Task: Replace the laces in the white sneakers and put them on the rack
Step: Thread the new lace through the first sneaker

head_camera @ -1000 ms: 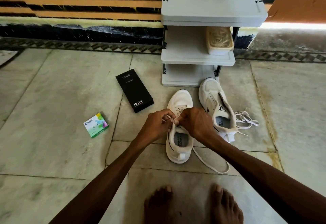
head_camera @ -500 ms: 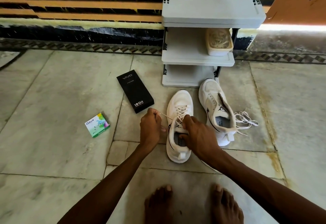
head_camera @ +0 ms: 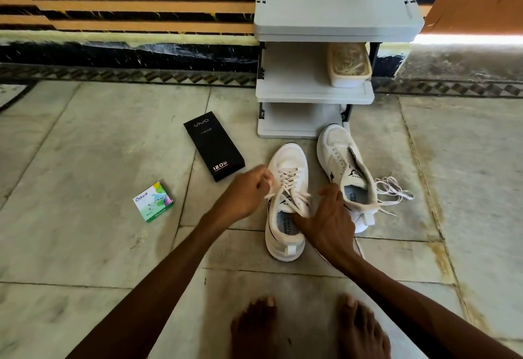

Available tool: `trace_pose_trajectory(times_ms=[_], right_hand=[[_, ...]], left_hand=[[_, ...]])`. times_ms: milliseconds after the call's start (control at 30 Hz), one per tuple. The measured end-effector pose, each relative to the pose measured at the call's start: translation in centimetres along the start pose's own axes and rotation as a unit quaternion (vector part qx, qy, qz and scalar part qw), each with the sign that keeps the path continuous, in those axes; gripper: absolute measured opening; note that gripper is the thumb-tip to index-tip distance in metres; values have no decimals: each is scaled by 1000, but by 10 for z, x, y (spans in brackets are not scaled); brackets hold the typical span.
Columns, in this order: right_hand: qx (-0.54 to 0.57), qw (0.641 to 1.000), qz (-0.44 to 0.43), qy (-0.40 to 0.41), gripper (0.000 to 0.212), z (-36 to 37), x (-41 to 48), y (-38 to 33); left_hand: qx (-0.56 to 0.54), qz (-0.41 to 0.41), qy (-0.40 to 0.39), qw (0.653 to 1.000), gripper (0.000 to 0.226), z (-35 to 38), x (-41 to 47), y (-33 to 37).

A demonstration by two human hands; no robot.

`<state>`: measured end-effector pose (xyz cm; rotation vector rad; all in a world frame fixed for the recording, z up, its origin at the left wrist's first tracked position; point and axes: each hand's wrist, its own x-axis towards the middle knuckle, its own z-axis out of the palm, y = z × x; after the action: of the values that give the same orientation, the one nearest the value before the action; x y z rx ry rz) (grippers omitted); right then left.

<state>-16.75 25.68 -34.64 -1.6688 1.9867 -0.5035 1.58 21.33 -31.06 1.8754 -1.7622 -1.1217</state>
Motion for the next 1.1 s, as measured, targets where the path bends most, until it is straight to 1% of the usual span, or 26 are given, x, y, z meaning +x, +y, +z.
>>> trace_pose_trajectory(times_ms=[33,100,133,167,200,233,267,300,333,367,400,433,467,533,600,667,767,867,933,1000,1033,1067,1100], right_hand=[[4,1000,10,-3,74,1,1,0],[9,1000,25,-5,76,3,1,0],[13,999,33,-9,77,4,2,0],[17,999,46,-15,77,4,2,1],[23,998,61,-23,77,4,3,2],[26,997,73,-31,76,3,4,2],[26,996,79,-39,74,2,4,2],[24,995,81,-44,72,2,4,3],[23,996,80,-45,71,2,5,2],[25,995,80,-45,70,2,5,2],[29,995,82,-47,69,3,6,3],[34,995,85,-50,68,5,7,3],[38,994,88,-54,66,7,8,3],[36,993,88,-69,59,9,11,3],[29,992,86,-83,53,9,14,3],[25,991,91,-91,51,8,15,4],[21,989,98,-106,49,8,14,6],[18,989,100,-106,47,8,14,5],[17,990,98,-102,48,9,14,4],[22,993,80,-83,51,8,12,3],[24,996,59,-63,55,7,10,3],[22,999,32,-38,59,5,8,3],[15,1000,1,-14,62,3,7,2]], left_hand=[[76,-1,-25,997,19,7,-2,-2],[237,-2,-49,970,24,15,-5,1],[288,-5,-49,956,24,15,-4,5],[292,-13,-50,955,25,13,-1,10],[239,-29,-54,969,27,9,1,14],[142,-47,-59,987,32,4,2,18],[19,-62,-67,996,36,-1,3,20],[-113,-74,-72,988,36,-7,1,23],[-241,-79,-75,964,36,-14,-1,27],[-364,-76,-78,925,35,-20,-4,30],[-469,-70,-81,877,35,-27,-6,35],[-544,-58,-82,833,33,-36,-9,41],[-590,-41,-85,802,29,-46,-11,48],[-635,6,-99,766,29,-62,-13,59],[-657,43,-108,745,30,-74,-13,66],[-670,62,-109,732,29,-79,-12,67],[-687,82,-111,714,19,-76,-13,62],[-696,83,-101,706,17,-74,-14,59],[-695,76,-84,710,22,-76,-14,59],[-684,67,-68,723,28,-80,-15,61],[-669,62,-59,739,29,-80,-15,61],[-638,51,-42,767,30,-79,-15,61],[-585,33,-12,810,28,-77,-13,58]])
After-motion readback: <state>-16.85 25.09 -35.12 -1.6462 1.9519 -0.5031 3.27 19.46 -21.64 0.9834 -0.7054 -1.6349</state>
